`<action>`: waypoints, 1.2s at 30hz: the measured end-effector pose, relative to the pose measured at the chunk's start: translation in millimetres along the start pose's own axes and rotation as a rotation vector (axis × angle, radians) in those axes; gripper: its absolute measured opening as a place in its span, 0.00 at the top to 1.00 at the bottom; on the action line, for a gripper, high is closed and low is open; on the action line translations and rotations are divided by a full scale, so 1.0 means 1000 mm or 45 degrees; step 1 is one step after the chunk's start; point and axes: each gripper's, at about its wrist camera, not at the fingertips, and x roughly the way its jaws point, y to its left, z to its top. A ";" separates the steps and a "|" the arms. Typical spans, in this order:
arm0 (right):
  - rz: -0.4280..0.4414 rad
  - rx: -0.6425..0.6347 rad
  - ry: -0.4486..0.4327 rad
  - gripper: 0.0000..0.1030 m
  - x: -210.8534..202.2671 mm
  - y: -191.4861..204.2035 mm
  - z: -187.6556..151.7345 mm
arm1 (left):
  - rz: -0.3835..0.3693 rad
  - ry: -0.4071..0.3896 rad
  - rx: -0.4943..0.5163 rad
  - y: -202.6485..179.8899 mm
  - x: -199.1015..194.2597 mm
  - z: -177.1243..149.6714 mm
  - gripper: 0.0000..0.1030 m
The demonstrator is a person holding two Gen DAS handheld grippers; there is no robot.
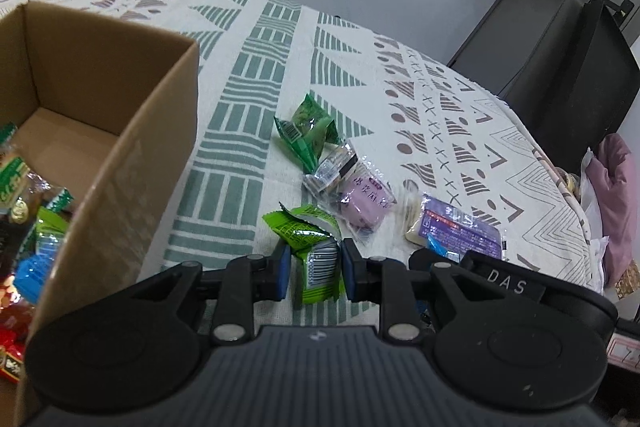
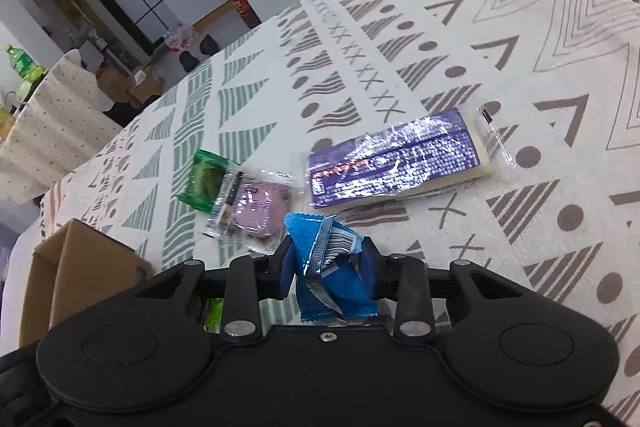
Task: Organize snacks
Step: 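Carry the green and blue wrappers over the box with both grippers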
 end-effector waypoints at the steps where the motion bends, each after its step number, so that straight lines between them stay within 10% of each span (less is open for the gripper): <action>1: 0.009 -0.002 -0.005 0.69 -0.003 0.001 0.001 | 0.003 -0.002 0.004 -0.001 -0.002 0.000 0.76; 36: 0.299 -0.153 -0.218 0.69 -0.088 0.063 0.006 | 0.160 -0.286 0.073 0.003 -0.116 0.025 0.76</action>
